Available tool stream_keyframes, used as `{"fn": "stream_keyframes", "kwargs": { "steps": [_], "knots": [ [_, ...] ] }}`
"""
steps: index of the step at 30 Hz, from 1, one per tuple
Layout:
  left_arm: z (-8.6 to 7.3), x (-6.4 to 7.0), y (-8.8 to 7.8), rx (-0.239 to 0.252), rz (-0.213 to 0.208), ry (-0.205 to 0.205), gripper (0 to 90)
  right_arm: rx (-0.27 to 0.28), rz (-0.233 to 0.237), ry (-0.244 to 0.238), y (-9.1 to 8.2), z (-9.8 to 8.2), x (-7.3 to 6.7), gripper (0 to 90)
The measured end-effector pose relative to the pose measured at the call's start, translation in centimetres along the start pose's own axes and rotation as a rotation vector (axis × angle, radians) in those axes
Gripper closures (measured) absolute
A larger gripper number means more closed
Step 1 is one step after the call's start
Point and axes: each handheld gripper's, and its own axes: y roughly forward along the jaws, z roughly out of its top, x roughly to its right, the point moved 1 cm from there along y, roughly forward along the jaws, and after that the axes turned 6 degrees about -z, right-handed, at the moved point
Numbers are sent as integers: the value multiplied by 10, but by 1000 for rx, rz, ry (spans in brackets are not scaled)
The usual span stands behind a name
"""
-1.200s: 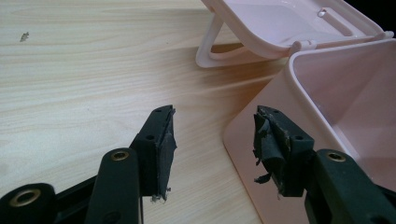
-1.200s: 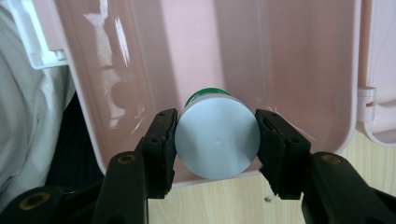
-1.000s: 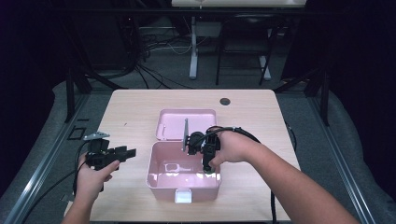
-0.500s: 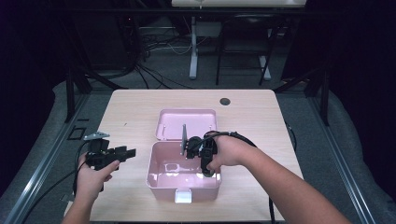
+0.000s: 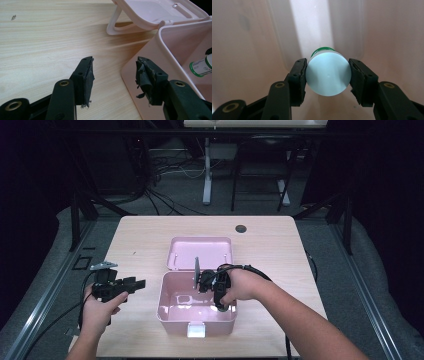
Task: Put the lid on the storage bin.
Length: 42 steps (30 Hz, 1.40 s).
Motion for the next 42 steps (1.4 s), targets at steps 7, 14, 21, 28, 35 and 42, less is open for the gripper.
{"fn": "stream_keyframes", "kwargs": {
  "steps": [7,14,21,28,35,42],
  "knots": [
    [0,0,0,2,0,-3,483,-10,-5,-5,7,3,-1,505],
    [0,-1,0,0,0,-2,483,-21,-16,-21,13,5,-3,505],
    [0,-1,1,-2,-1,-3,483,-34,-20,-32,18,6,-4,505],
    [0,-1,0,1,0,-4,483,-41,-29,-38,21,5,-3,505],
    [0,-1,0,0,1,-5,483,-46,-33,-45,24,5,-3,505],
    [0,-1,1,-2,-1,-3,483,-45,-36,-58,27,7,-4,505]
  ]
}}
